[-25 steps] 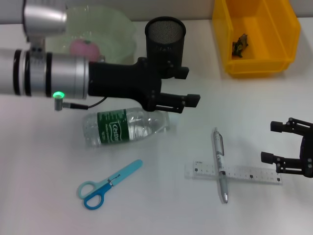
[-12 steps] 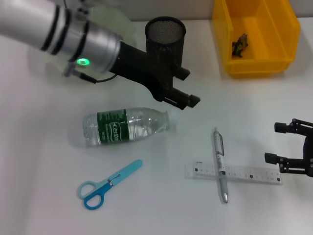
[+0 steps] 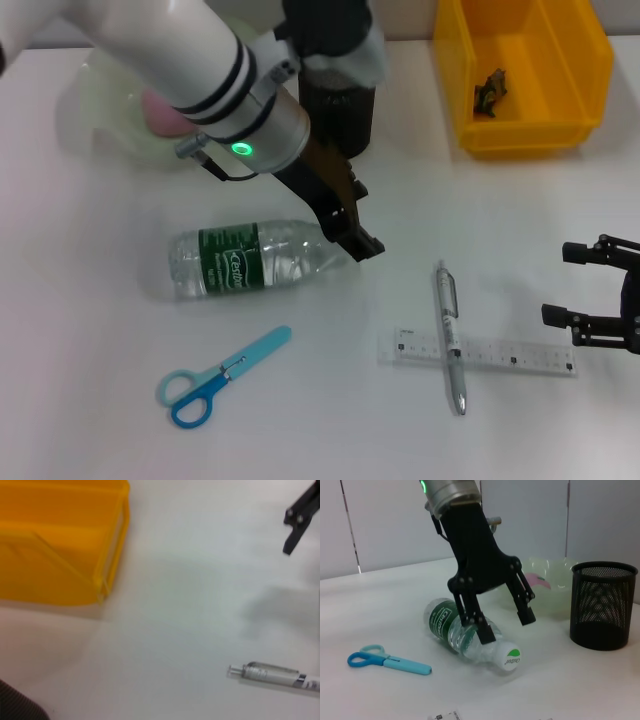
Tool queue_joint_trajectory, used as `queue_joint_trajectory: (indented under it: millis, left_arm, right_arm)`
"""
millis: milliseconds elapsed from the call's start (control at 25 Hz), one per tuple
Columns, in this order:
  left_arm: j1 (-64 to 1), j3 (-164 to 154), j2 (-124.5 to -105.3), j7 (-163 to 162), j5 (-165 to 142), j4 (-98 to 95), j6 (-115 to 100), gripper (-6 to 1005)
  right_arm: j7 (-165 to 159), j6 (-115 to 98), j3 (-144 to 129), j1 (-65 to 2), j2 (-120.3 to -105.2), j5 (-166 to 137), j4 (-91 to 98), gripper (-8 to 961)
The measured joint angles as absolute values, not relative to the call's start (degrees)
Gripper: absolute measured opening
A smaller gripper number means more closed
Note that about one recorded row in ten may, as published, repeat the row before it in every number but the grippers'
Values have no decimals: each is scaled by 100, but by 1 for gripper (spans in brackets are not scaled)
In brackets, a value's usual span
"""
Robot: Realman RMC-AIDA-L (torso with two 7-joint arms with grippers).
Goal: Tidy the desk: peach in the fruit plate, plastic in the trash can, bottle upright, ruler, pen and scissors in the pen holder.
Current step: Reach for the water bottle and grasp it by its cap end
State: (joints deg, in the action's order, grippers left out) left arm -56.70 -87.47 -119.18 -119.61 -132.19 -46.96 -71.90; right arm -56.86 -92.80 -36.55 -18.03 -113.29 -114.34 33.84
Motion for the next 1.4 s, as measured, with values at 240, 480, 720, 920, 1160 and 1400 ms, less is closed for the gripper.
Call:
queue_joint_trajectory:
  millis: [240,480,720,920,1160,1400]
  left_arm:
    - [-5715,-8919,-11918,-12176,-13385,-4688,-7147,768]
    - [-5734,-9140,-11918,-12281,-13472,-4645,-7084,769]
    - [-5744,-9339,-11918,-12302,-13476,-4638,-6966,768]
    - [-5747,-9592,-11918,-12352,-13480,-4614,-6786,768]
    - [-5748,-9617,-11918,-12356,-13482,-4501,-6712,769]
    - [-5741,-9719,-11918,-12335,-13438,-4457,-6642,769]
  right_arm:
    - [-5674,-9281,-3656,-1818,-11329,-11450,3398,824]
    - [-5660,-9281,-3656,-1819,-11329,-11453,3402,825]
    - [-5659,-9281,-3656,-1819,-11329,-11452,3402,825]
    - [-5660,-9281,-3656,-1819,-11329,-11453,3402,825]
    - [-5660,-9281,-3656,-1811,-11329,-11452,3402,825]
    - [-5660,-9281,-3656,-1810,-11329,-11452,3402,824]
